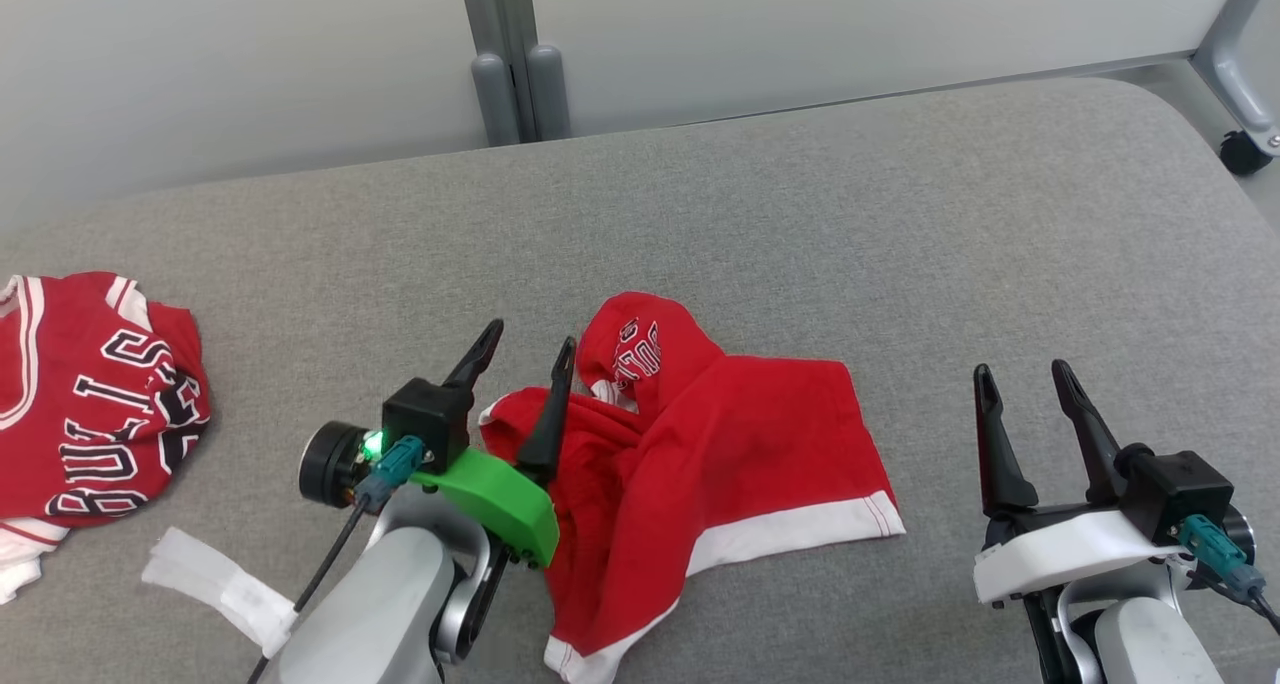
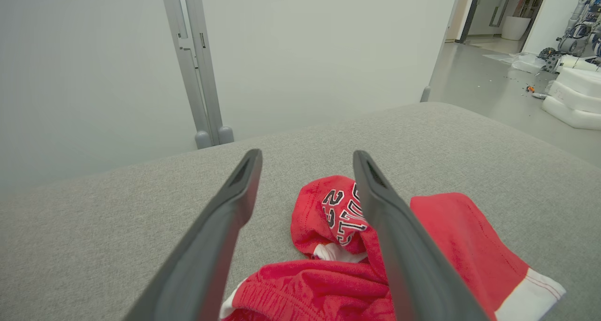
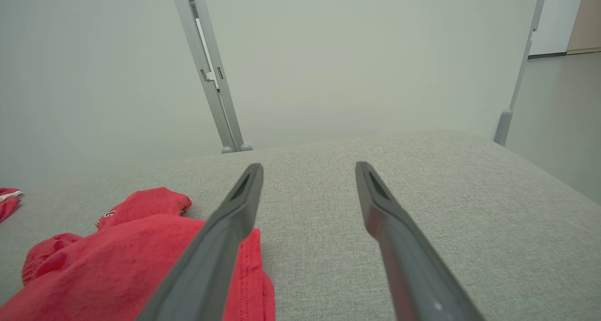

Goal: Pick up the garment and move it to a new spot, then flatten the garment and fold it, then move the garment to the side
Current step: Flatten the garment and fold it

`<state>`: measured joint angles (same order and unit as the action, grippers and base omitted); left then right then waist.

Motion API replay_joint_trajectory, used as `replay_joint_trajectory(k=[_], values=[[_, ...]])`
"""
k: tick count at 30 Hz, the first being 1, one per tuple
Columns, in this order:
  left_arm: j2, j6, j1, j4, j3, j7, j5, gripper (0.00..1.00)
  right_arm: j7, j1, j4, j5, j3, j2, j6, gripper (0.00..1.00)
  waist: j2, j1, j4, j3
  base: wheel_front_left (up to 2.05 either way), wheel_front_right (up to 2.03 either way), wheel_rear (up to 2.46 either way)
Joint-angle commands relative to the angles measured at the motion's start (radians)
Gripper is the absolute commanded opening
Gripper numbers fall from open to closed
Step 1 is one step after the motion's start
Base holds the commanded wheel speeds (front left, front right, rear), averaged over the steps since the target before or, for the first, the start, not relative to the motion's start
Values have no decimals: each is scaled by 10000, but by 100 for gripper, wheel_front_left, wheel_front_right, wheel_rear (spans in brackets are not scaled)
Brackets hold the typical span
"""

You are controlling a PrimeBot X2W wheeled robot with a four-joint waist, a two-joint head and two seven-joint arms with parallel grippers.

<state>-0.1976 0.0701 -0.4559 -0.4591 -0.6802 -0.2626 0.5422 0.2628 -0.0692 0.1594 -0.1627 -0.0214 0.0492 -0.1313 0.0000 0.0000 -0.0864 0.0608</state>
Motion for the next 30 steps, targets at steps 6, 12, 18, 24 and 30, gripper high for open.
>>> replay_joint_trajectory(k=[6, 12, 18, 24, 30], values=[[221, -451, 449, -1222, -37, -20, 66, 100, 30, -2, -12, 109, 80, 22, 10, 100, 0, 0, 60, 76, 0, 0, 0], [553, -780, 393, -2535, -85, -19, 245, 100, 30, -139, 8, 147, 166, 24, 10, 100, 0, 0, -111, 261, 0, 0, 0], [862, -1067, 124, -3621, -204, 67, 428, 100, 30, -188, -30, 185, 118, 22, 10, 100, 0, 0, -248, 411, 0, 0, 0], [1061, -1401, -342, -4091, -54, 2, 608, 0, 30, -210, -84, 182, 82, 22, 10, 100, 0, 0, -270, 519, 0, 0, 0], [843, -1312, -1123, -3696, 556, -33, 349, 0, 30, -252, -87, 157, 98, 22, 10, 100, 0, 0, -219, 539, 0, 0, 0]])
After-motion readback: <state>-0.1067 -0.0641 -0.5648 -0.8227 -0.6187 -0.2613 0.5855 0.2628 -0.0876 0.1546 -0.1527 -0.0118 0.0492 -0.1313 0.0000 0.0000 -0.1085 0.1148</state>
